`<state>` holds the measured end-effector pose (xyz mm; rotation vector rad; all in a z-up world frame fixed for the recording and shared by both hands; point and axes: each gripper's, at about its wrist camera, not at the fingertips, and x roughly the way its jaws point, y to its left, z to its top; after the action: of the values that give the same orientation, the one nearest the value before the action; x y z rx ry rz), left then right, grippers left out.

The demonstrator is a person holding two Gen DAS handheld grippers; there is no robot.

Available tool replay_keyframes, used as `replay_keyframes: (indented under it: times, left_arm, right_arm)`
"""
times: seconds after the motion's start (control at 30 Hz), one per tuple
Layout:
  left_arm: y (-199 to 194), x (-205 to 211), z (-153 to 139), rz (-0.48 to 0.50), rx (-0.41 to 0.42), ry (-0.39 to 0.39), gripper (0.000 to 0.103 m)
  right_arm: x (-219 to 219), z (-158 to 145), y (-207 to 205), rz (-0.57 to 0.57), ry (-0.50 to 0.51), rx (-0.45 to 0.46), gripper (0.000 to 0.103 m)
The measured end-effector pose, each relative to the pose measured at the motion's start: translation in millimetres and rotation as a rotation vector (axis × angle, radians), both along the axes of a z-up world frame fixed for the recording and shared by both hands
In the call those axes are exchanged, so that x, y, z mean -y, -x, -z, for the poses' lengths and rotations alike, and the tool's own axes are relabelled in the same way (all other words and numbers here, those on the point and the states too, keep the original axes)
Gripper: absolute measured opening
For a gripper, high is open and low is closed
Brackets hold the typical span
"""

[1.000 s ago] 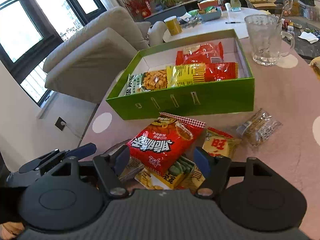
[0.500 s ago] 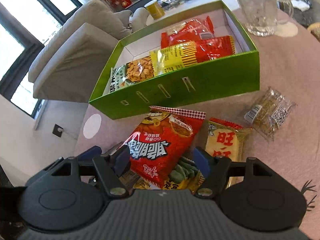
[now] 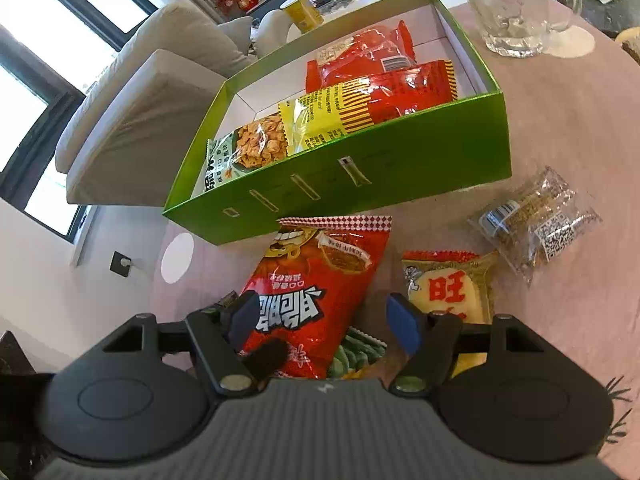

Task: Organize snacks
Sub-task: 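Move the right gripper to the red cartoon chip bag and grasp it, then lift the red chip bag with the right gripper and carry it over the box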

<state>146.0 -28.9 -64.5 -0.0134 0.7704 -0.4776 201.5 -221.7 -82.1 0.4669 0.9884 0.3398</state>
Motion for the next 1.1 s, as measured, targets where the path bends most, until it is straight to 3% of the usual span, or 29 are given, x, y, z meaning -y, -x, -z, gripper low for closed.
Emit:
replay_keyframes:
  times: [0.23,0.43,0.7,1.0,1.1]
  left_arm:
    - [7,2,-6,0.008,0.007,0.013,0.067]
    - [-2,-4,-2,-0.024,-0.027,0.022,0.074]
    - [-10,9,2,0.017,-0.063,0.034,0.074]
    - [-4,-1,-13,-0.025,-0.003,0.024,0.073]
    - [-11,0,-10,-0.035,-0.02,0.009,0.071]
  right_arm:
    - [-1,-1,1,-0.026,0.03,0.021,0.048]
    - [-3,0,-1,-0.029,0.032,0.013,0.048]
    - [-10,3,-10,-0.043,0.043,0.018,0.048]
    - [2,-1,-17,-0.03,0.038,0.032,0.045]
    - [0,0,-18,-0.036,0.042,0.031,0.045]
